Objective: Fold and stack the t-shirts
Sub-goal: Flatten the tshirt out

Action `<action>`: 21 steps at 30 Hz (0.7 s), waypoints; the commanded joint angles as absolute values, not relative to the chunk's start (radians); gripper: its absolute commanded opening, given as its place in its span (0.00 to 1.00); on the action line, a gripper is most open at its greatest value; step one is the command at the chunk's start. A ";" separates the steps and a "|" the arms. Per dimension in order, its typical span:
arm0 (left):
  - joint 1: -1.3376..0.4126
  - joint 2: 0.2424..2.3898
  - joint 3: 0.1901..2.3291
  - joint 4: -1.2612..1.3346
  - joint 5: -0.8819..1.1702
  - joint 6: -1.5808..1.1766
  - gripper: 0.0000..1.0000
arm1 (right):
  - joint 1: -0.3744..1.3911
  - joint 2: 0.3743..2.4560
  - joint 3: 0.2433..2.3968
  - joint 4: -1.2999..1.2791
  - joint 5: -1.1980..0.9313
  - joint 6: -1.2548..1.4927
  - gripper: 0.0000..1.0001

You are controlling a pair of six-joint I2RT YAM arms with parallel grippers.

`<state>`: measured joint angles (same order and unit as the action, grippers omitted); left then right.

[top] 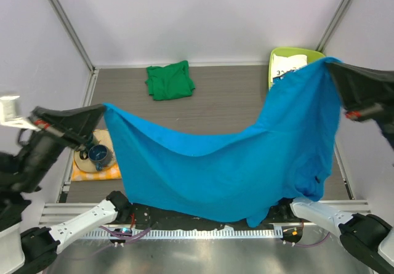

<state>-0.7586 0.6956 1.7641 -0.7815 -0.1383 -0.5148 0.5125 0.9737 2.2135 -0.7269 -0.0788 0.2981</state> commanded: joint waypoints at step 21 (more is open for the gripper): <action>-0.352 1.010 0.813 -0.233 -0.341 -0.744 0.00 | 0.292 1.385 1.381 -0.272 0.308 0.282 0.01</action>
<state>-0.4767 0.9394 0.8169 -0.3920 -0.3943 -0.6437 0.3416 1.3472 1.3849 -0.4450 0.2245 0.2737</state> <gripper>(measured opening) 0.010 0.036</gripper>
